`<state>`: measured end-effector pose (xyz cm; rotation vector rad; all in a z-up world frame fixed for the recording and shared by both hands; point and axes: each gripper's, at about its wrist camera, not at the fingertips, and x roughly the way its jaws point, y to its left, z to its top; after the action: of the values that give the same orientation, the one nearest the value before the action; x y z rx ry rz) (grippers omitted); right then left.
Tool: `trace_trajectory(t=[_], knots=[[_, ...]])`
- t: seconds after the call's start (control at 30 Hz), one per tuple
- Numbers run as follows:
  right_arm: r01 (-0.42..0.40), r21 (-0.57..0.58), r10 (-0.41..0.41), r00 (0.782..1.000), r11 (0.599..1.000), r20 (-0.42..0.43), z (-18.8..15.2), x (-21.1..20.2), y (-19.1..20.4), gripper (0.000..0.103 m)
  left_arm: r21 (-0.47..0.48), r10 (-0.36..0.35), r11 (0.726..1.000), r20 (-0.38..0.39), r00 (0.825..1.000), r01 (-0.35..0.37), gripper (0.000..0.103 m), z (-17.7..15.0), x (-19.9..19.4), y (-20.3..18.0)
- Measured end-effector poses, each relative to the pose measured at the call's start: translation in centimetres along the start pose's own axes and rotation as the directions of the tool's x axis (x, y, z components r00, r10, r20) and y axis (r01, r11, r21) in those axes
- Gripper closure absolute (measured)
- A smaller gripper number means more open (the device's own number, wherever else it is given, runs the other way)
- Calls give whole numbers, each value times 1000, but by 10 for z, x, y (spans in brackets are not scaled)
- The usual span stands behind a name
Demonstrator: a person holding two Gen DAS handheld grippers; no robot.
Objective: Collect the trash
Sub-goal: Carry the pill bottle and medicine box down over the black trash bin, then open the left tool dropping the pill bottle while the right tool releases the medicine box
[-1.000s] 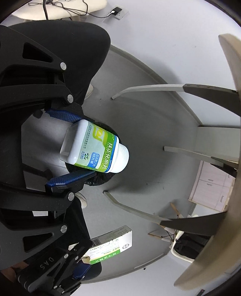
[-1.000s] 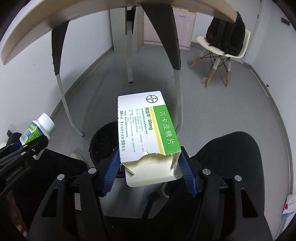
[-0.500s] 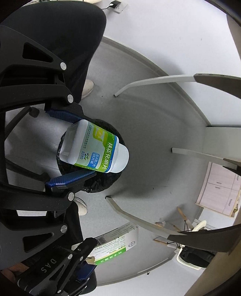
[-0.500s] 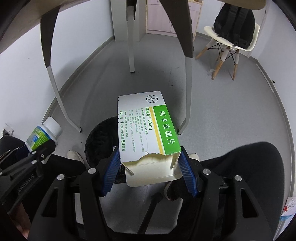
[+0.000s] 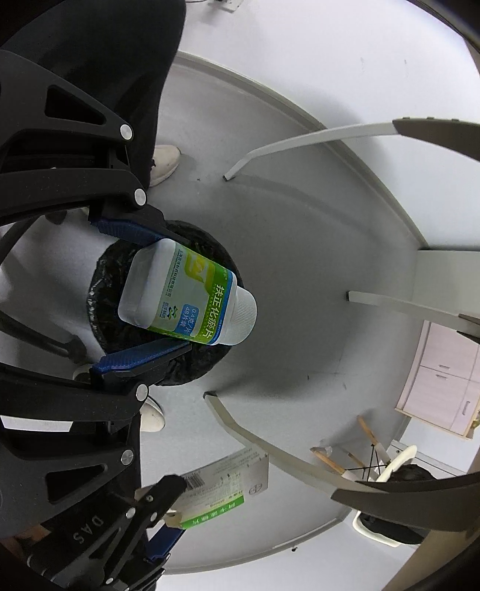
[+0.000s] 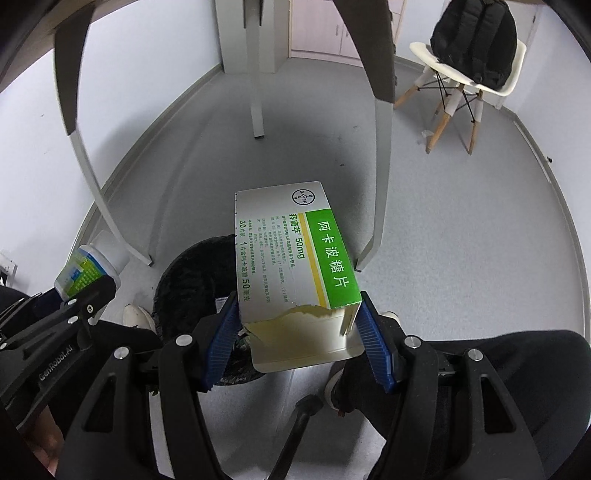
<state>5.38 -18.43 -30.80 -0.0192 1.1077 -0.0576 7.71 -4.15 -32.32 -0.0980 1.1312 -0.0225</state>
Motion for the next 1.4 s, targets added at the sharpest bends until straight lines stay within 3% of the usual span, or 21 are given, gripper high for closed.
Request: trace_trajectory(t=[0.57,0.73,1.03,1.4], knots=[[36,75,-32,998,997,-61,1,40,-49,44,92,-15,996,-57,998,21,53,13,48,-46],[29,90,-22,997,996,-73,-2,44,-50,44,101,-5,995,-34,999,8,34,11,47,-49],[3,73,2,998,997,-62,5,45,-38,43,72,29,997,-2,1000,-28,8,8,36,-24],[-46,-19,44,997,999,-57,14,45,15,43,-26,75,997,19,997,-75,6,3,17,35]])
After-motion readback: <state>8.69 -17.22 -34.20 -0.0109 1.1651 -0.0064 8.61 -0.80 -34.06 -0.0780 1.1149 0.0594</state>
